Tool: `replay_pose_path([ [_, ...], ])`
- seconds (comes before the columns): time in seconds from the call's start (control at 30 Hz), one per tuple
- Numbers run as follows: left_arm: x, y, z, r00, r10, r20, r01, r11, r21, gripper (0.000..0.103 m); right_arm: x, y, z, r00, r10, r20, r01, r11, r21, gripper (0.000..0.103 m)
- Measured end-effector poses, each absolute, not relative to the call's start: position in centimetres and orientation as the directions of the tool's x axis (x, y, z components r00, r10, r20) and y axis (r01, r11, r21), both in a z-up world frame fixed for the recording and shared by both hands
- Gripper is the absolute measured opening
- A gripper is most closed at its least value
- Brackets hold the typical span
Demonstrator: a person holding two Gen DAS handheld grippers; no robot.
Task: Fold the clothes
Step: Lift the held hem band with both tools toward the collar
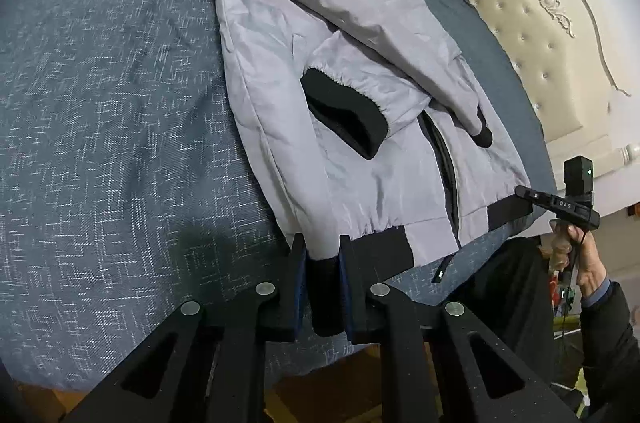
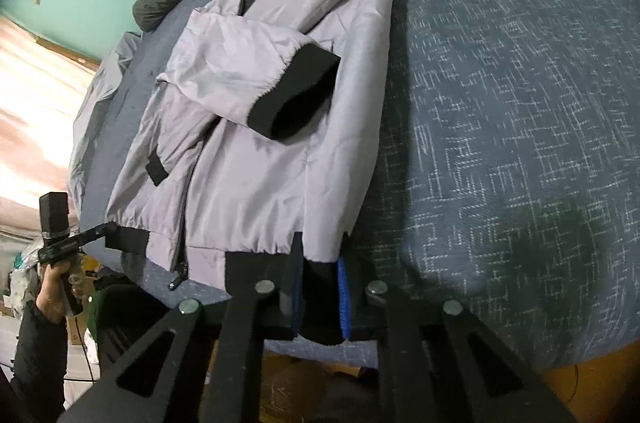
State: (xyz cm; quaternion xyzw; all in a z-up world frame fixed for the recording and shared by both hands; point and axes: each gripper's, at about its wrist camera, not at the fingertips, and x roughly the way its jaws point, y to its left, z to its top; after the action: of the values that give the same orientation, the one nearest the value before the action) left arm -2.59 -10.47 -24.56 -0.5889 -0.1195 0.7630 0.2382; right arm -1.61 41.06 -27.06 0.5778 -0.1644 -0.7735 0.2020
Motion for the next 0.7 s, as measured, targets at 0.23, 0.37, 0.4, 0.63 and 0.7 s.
replay_pose_path([
  [0.23,-2.7,-10.6,-25.6,-0.175,0.481,-0.859,-0.201,-0.872,-0.447,0.017,-1.7,40.2,-27.7,-0.24,-0.5,-0.832,0.109,-0.866,0.489,0.012],
  [0.37,-2.7,-11.4,-27.1,-0.135,0.486,-0.864,-0.16,-0.871,-0.465,0.032,-2.0,40.0,-28.2,-0.227,-0.514,-0.827,0.096,-0.857,0.506,0.017],
  [0.4,-2.7,-11.5,-27.5,-0.119,0.481,-0.868,-0.154,-0.873,-0.463,0.038,-2.1,40.0,-28.3,-0.221,-0.512,-0.83,0.096,-0.858,0.504,0.02],
  [0.63,-3.3,-12.2,-29.1,-0.113,0.516,-0.849,-0.102,-0.856,-0.506,0.044,-2.1,39.6,-29.3,-0.18,-0.511,-0.84,0.092,-0.859,0.503,0.04],
  [0.7,-3.4,-12.0,-29.2,-0.114,0.515,-0.849,-0.108,-0.856,-0.505,0.044,-2.1,39.6,-29.5,-0.171,-0.505,-0.846,0.092,-0.863,0.497,0.04],
])
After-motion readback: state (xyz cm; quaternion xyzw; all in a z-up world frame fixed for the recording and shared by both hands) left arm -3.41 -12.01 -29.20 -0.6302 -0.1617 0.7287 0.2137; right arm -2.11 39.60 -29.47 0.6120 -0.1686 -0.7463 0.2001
